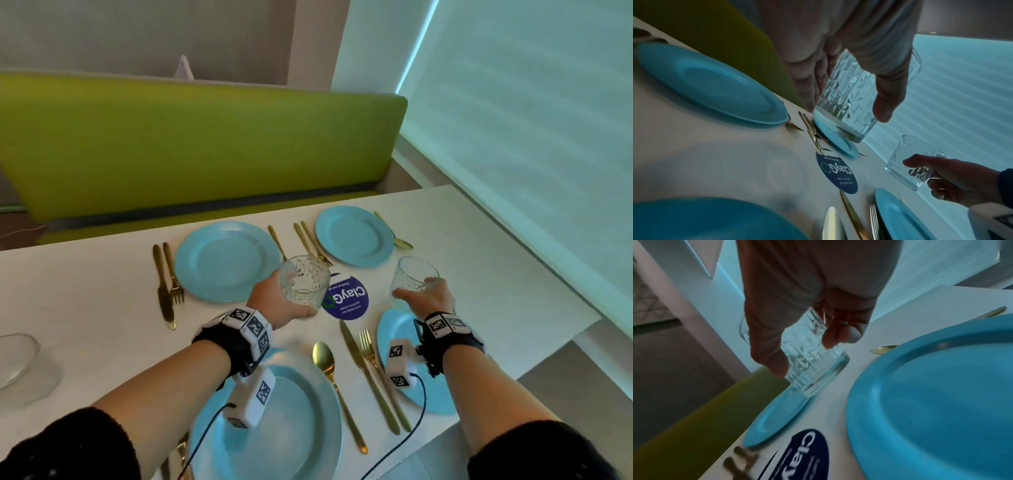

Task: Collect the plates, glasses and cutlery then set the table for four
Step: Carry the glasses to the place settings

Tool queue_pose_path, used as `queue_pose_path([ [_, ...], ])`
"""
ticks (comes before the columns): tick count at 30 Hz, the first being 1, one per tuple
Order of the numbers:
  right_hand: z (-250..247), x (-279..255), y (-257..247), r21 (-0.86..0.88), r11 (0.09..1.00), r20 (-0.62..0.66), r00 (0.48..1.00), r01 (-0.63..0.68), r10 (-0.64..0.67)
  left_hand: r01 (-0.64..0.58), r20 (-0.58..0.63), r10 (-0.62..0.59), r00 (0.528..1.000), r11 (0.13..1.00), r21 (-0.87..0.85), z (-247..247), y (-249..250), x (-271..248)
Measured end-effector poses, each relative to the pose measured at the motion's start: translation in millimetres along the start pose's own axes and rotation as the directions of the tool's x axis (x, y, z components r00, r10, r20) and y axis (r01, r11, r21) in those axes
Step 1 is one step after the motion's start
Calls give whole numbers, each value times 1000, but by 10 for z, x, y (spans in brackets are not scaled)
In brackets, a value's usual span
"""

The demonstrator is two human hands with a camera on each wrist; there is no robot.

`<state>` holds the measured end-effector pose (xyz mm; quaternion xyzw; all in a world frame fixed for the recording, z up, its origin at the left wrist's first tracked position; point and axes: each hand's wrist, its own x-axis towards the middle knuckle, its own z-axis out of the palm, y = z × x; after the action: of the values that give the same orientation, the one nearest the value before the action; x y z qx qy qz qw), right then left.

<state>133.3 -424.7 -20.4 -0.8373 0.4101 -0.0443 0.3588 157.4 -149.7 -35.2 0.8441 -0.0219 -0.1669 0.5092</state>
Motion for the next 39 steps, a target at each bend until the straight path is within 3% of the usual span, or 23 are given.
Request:
queue_pose_path([
  [7,-25,816,134,22,994,-32,994,-105,106,57,49,-61,997,996,71,451,158,512],
  [13,28,1163,223,51,987,-41,987,-151,153,75,90,-83,992,993,91,690,201,758],
  [39,256,1475,427,108,979,13,985,-170,170,110,90,-119,989,989,103,906,136,1003],
])
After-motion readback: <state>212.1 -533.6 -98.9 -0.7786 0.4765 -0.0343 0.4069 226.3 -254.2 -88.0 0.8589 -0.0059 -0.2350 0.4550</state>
